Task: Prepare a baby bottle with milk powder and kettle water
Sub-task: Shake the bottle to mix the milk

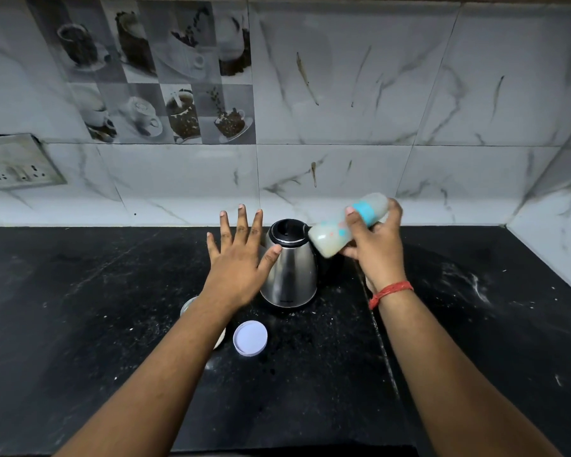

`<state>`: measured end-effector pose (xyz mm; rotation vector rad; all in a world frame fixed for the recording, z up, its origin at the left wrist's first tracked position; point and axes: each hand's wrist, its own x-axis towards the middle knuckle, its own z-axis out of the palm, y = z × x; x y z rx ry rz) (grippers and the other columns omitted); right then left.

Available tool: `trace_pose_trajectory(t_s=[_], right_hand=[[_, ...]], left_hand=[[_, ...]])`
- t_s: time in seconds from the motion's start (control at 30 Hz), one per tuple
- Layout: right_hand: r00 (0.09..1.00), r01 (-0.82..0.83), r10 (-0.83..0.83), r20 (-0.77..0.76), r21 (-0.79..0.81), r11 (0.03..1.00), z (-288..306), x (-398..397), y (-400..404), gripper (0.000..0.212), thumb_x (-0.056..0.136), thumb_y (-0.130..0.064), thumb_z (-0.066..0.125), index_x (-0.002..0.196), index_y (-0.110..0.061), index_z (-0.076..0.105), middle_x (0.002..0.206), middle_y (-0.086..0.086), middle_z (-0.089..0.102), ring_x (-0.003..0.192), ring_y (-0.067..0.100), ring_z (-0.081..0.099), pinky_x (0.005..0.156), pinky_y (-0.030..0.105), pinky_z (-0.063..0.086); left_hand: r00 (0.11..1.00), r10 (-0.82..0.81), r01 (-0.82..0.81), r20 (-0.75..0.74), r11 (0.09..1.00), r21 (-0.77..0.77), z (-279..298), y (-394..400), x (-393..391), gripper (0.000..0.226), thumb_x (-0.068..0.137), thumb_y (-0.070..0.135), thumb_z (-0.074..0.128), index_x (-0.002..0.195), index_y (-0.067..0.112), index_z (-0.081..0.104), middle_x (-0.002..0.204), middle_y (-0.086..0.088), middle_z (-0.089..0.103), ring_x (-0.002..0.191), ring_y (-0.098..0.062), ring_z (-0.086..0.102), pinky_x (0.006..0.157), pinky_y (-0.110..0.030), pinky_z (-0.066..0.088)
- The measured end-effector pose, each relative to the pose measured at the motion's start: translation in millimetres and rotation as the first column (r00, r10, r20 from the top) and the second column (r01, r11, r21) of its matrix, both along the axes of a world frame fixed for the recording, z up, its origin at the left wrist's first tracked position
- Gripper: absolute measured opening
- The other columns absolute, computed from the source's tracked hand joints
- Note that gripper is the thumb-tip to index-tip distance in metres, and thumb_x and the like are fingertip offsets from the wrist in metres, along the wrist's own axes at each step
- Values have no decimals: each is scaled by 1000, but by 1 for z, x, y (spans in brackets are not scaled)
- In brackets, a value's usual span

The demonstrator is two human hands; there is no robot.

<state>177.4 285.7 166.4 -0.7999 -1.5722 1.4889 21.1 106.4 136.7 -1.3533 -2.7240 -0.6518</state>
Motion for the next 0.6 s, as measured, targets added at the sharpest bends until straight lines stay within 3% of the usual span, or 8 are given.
trace_pose_trajectory(t_s=[0.13, 0.23, 0.33, 0.43, 0.5, 0.6], right_hand=[[997, -69, 69, 25, -13, 998, 4, 0, 0, 62, 91, -33, 74, 138, -36, 34, 116, 7, 66, 99, 22, 74, 66, 47, 64], [998, 23, -25, -53, -43, 999, 5, 2, 2, 59, 92, -34, 73, 137, -37, 35, 117, 6, 65, 98, 19, 74, 67, 46, 64], [997, -68, 68, 23, -3, 998, 6, 1, 0, 57, 91, -32, 74, 132, -40, 36, 116, 9, 67, 98, 22, 74, 67, 49, 64], [998, 9, -12, -68, -47, 999, 9, 3, 4, 56, 92, -31, 72, 132, -43, 34, 117, 6, 66, 98, 18, 74, 67, 46, 64], [996, -83, 83, 22, -17, 996, 12, 1, 2, 57, 91, -31, 73, 132, -42, 35, 119, 9, 66, 98, 20, 74, 67, 47, 64], [998, 22, -23, -53, -32, 999, 10, 2, 4, 60, 92, -30, 72, 138, -37, 34, 114, 5, 67, 98, 17, 74, 66, 43, 64]], left_hand=[[1000, 1, -1, -13, 1000, 11, 1, 0, -2, 91, 83, 85, -5, 161, 37, -12, 169, 3, -25, 152, -27, -32, 123, -63, -10], [1000, 10, -10, 8, 1000, -1, 3, 2, -1, 87, 86, 79, 0, 161, 37, -13, 168, 3, -27, 152, -27, -33, 124, -62, -10], [1000, 6, -6, -8, 1000, -6, 6, 2, 0, 86, 86, 77, 0, 160, 37, -14, 168, 3, -27, 152, -26, -33, 123, -62, -10], [1000, 1, -1, -1, 1000, -7, 6, 3, 0, 85, 86, 77, 1, 160, 37, -15, 168, 4, -28, 152, -26, -34, 123, -61, -11], [1000, -1, 1, -12, 1000, -9, 7, 3, 0, 85, 86, 77, 1, 160, 38, -15, 168, 3, -28, 152, -27, -34, 123, -62, -11], [1000, -10, 10, -6, 1000, -6, 7, 5, 1, 84, 88, 77, 2, 160, 38, -15, 168, 4, -28, 152, -26, -34, 123, -62, -11]])
